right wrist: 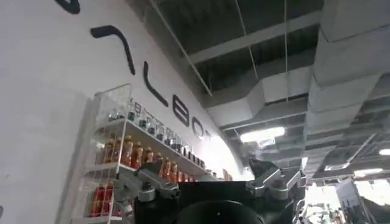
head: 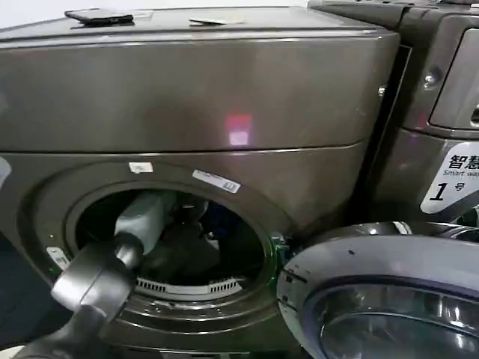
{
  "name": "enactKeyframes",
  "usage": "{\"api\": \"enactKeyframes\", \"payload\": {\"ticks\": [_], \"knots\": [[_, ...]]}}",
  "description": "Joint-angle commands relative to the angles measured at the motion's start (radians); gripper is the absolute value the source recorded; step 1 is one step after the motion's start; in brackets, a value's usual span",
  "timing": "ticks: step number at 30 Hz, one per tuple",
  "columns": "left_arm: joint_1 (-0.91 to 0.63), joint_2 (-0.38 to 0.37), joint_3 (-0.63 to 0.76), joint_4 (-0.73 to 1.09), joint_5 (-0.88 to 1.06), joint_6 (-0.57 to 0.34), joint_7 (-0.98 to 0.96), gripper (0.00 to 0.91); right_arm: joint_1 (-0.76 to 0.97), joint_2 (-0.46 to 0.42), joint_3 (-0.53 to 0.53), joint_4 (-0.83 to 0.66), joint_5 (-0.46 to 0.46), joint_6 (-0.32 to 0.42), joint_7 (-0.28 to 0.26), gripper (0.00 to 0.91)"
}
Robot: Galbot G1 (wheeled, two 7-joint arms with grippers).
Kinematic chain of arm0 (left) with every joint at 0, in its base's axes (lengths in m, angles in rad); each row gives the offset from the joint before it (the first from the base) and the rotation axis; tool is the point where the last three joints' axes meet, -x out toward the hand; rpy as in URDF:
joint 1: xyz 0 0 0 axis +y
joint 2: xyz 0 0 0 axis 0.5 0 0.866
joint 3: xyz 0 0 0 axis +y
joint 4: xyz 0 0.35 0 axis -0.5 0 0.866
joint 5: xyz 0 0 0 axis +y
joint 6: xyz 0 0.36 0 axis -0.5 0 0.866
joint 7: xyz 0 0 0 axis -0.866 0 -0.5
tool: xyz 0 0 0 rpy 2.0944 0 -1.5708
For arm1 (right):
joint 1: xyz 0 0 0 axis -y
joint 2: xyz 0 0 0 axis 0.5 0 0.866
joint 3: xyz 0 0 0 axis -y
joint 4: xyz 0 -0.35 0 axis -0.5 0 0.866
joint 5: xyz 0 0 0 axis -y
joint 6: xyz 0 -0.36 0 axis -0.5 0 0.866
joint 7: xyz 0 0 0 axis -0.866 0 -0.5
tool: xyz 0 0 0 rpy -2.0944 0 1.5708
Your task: Grasp the clothes from the dryer.
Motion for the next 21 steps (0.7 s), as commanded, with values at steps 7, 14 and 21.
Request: {"api": "enactKeyframes", "payload": {"ticks": [7, 14, 21], "knots": [[0.153, 0.016, -0.243, -0.287, -0.502, 0.066, -0.242, 0.0, 0.009, -0.007, -0.017, 0.001, -0.004, 0.001, 0.002, 0.907], [0.26, 0.025, -0.275, -0.488, -0.769, 0.081, -0.355, 0.0, 0.02, -0.01, -0.028, 0.001, -0.007, 0.002, 0.003, 0.907], [0.322, -0.01, -0.327, -0.613, -0.935, 0.002, -0.587, 0.0, 0.029, -0.009, -0.039, 0.006, -0.01, 0.011, 0.006, 0.907]]}}
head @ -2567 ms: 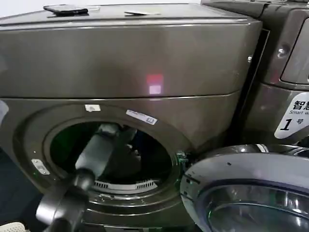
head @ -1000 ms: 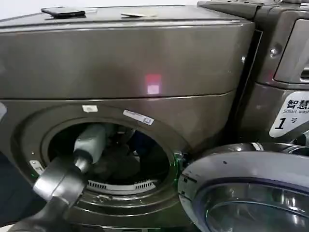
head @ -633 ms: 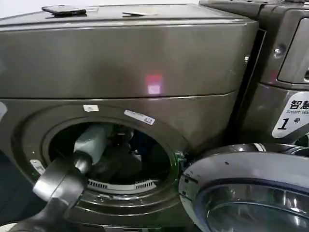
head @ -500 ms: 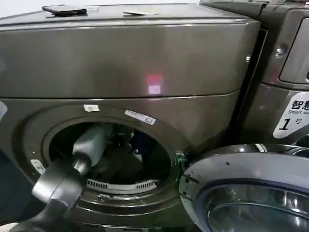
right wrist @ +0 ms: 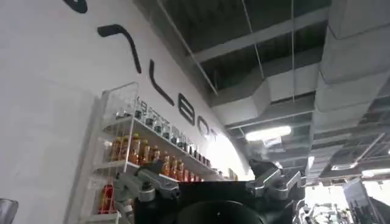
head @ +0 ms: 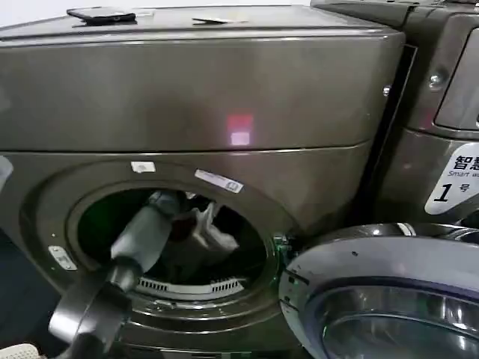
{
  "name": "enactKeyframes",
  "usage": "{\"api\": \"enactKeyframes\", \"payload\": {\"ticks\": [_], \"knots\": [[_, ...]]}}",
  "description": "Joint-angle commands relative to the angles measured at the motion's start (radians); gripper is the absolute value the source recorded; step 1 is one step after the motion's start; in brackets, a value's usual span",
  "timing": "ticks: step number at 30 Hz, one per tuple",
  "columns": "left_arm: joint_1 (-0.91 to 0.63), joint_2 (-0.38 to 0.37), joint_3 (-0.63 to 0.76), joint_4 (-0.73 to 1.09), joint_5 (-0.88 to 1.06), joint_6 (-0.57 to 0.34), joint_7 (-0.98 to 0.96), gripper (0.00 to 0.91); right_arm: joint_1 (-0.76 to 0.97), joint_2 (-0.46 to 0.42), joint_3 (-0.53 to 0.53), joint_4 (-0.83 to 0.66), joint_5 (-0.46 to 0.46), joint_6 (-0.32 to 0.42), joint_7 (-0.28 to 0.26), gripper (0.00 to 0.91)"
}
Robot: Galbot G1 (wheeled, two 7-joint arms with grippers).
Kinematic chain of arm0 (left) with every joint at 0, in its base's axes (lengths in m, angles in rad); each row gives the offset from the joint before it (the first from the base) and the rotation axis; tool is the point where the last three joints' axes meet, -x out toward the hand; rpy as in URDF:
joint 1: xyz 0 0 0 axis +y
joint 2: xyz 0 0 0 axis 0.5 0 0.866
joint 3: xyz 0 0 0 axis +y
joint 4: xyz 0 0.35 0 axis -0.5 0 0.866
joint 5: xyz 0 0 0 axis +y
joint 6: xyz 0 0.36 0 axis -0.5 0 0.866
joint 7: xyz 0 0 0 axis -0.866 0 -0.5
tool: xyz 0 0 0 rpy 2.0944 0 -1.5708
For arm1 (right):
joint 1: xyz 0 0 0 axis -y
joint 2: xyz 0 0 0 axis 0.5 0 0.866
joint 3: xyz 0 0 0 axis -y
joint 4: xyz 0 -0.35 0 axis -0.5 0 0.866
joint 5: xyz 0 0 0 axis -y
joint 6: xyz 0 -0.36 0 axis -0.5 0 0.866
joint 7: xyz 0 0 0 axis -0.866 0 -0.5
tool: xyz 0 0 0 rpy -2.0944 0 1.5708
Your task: Grasp the clothes from the dryer.
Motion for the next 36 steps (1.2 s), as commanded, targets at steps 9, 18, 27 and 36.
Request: {"api": "enactKeyframes", "payload": {"ticks": [9, 18, 27, 36], "knots": [[0.185, -0.106, -0.18, -0.29, -0.269, -0.278, -0.637, 0.0, 0.013, 0.003, -0.015, 0.005, -0.025, 0.051, -0.015, 0.907], [0.28, -0.127, -0.222, -0.378, -0.209, -0.301, -0.752, 0.0, 0.009, -0.001, -0.011, -0.006, -0.01, 0.091, -0.025, 0.907], [0.322, -0.125, -0.214, -0.415, -0.207, -0.289, -0.748, 0.0, -0.003, -0.009, -0.002, -0.012, -0.005, 0.092, -0.022, 0.907], [0.323, -0.117, -0.217, -0.421, -0.21, -0.286, -0.748, 0.0, 0.0, -0.01, 0.002, -0.006, -0.005, 0.089, -0.017, 0.907]]}}
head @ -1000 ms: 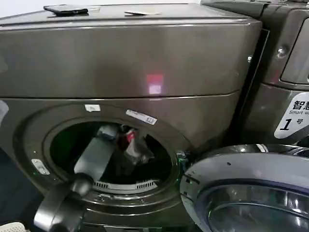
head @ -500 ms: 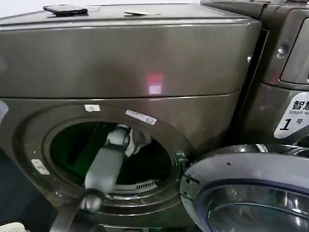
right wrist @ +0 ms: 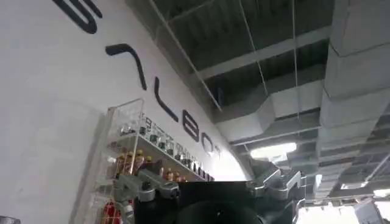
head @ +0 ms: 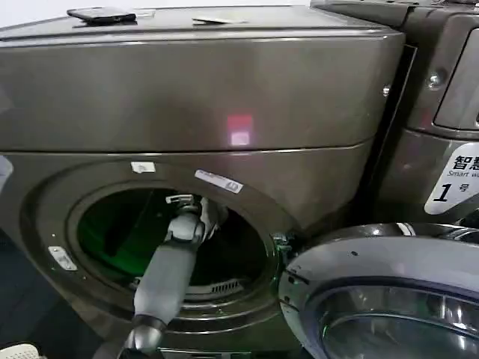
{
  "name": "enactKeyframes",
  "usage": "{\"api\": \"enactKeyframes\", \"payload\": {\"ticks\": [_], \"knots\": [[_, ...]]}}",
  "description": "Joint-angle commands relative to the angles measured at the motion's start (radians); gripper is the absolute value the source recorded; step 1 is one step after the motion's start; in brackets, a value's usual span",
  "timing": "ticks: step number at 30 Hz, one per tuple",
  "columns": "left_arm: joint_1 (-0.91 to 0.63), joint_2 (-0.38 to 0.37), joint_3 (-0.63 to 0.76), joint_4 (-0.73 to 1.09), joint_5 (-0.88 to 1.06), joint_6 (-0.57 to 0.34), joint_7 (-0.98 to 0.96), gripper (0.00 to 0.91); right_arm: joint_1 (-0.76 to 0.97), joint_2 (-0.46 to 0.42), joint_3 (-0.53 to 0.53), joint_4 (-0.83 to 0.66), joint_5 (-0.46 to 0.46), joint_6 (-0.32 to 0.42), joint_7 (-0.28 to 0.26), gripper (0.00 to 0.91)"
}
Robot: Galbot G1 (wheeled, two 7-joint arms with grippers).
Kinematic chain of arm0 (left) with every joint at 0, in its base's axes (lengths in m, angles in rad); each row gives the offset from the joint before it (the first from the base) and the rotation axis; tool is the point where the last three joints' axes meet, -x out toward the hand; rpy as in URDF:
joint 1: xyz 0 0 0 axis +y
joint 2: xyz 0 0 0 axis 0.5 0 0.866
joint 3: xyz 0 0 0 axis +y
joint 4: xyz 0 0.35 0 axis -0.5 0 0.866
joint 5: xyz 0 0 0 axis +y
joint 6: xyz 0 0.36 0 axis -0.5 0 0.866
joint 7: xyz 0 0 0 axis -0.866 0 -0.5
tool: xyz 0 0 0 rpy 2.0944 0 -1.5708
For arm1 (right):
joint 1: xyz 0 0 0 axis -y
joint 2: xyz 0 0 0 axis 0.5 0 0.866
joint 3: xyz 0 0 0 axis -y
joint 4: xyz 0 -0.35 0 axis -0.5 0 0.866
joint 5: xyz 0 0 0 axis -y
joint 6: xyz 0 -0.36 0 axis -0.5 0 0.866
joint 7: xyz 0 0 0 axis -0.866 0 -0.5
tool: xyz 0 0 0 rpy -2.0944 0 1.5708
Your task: Grasp the clothes from the dryer.
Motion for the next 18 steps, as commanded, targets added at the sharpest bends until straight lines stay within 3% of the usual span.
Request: {"api": "enactKeyframes", "payload": {"ticks": [1, 18], "knots": [[0.023, 0.002, -0.01, -0.017, 0.002, -0.015, -0.033, 0.0, 0.003, 0.0, 0.006, 0.003, -0.002, 0.0, 0.005, 0.907], [0.001, 0.006, -0.009, 0.0, -0.003, -0.021, -0.025, 0.0, -0.023, 0.002, 0.049, -0.017, -0.037, -0.025, 0.021, 0.907]]}}
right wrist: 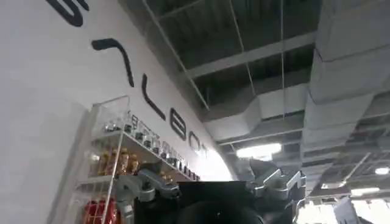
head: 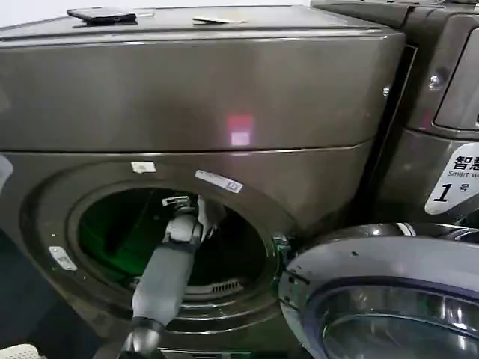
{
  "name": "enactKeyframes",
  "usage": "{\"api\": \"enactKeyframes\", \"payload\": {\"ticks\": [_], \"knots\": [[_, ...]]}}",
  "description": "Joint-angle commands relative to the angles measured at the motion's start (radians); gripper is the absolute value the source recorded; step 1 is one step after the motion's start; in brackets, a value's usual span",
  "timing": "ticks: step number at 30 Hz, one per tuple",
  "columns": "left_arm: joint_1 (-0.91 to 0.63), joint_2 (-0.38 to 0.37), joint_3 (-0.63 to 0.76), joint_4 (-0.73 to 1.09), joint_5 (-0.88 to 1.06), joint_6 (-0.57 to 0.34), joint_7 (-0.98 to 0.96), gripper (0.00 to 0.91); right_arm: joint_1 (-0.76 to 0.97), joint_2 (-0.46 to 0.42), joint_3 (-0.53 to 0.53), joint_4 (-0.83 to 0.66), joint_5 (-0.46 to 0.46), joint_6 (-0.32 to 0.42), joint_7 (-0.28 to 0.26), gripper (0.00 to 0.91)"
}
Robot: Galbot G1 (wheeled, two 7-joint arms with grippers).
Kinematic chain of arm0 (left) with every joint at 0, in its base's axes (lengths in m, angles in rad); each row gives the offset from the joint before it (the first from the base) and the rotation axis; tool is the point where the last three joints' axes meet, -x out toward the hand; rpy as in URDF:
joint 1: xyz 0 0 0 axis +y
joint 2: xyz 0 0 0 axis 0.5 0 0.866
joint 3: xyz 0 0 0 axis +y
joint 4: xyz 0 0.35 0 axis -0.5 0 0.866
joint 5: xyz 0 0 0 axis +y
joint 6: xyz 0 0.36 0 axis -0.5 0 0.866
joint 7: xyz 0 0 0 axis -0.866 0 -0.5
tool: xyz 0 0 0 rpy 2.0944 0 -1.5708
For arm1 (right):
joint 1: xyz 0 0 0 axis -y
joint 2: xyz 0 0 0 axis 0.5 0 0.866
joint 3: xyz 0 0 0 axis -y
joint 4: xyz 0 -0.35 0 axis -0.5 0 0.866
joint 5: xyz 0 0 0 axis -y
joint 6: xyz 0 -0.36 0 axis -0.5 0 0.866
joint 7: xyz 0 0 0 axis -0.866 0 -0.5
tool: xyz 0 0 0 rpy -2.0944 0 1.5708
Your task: Grasp the clothes from the dryer.
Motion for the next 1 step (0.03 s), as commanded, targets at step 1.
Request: {"api": "enactKeyframes", "payload": {"ticks": [1], "knots": [[0.0, 0.0, -0.001, 0.005, 0.002, -0.004, -0.004, 0.0, 0.0, 0.0, 0.007, 0.001, -0.009, -0.004, 0.001, 0.907]]}}
